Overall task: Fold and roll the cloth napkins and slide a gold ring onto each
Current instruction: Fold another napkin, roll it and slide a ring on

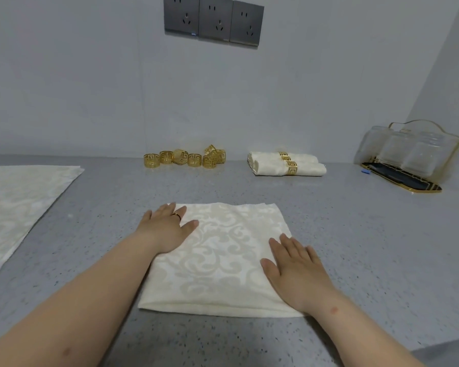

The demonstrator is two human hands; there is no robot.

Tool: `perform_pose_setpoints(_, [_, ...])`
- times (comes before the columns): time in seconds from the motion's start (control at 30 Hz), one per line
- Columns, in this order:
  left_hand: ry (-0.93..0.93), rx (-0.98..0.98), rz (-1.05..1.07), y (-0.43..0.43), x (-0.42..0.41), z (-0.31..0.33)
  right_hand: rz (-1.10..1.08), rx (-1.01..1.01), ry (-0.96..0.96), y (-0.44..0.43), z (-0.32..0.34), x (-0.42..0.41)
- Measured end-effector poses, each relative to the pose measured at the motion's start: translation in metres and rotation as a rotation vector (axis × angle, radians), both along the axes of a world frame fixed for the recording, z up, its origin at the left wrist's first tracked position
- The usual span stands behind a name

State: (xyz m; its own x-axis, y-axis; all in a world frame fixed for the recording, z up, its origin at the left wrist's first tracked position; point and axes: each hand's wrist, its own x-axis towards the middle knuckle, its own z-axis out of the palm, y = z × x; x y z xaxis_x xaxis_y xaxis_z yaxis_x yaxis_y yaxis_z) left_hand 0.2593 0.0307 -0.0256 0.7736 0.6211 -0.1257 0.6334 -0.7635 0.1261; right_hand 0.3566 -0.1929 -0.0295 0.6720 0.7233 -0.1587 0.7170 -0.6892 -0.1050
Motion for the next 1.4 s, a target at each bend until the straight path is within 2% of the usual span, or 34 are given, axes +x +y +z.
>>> perform_pose_setpoints(0.17, [-0.142, 0.015, -0.082, -0.008, -0.009, 0.0, -0.004, 0.004, -0.003, 0.0, -0.001, 0.0])
perform_pose_setpoints(0.27, [-0.308, -0.128, -0.229, -0.041, -0.024, 0.014, -0.006, 0.008, -0.004, 0.0, 0.0, 0.0])
perform_pose_setpoints(0.33, [-0.289, -0.195, -0.362, -0.075, -0.038, 0.025, -0.012, 0.014, -0.003, 0.0, 0.0, 0.0])
perform_pose_setpoints(0.43, [-0.206, -0.013, -0.563, -0.118, -0.055, 0.033, -0.025, 0.047, 0.002, -0.001, 0.001, -0.002])
perform_pose_setpoints(0.57, [-0.209, 0.229, -0.617, -0.133, -0.059, 0.02, -0.061, 0.149, -0.005, -0.005, 0.004, -0.009])
perform_pose_setpoints(0.63, [-0.286, 0.297, -0.651, -0.127, -0.061, 0.008, -0.052, 0.194, -0.031, -0.007, 0.007, -0.012])
perform_pose_setpoints(0.73, [-0.225, 0.455, -0.606, -0.122, -0.063, 0.002, -0.015, 0.273, -0.017, -0.011, 0.01, -0.019])
perform_pose_setpoints(0.9, [-0.291, 0.529, -0.447, -0.085, -0.076, -0.005, 0.084, 0.324, -0.023, -0.02, 0.011, -0.035])
perform_pose_setpoints(1.07, [-0.441, 0.289, -0.076, -0.043, -0.112, 0.003, 0.335, 0.294, 0.069, -0.019, 0.011, -0.054])
perform_pose_setpoints(1.13, [-0.487, 0.06, 0.008, -0.026, -0.121, -0.003, 0.434, 0.272, 0.107, -0.012, 0.009, -0.064])
perform_pose_setpoints(1.27, [-0.499, 0.046, -0.121, -0.028, -0.132, -0.009, 0.471, 0.286, 0.02, 0.0, 0.005, -0.073])
perform_pose_setpoints(1.33, [-0.568, 0.176, -0.249, -0.041, -0.135, -0.01, 0.481, 0.27, -0.036, 0.006, 0.004, -0.078])
perform_pose_setpoints(1.4, [-0.558, 0.307, -0.363, -0.053, -0.137, -0.009, 0.48, 0.244, -0.081, 0.012, 0.004, -0.082])
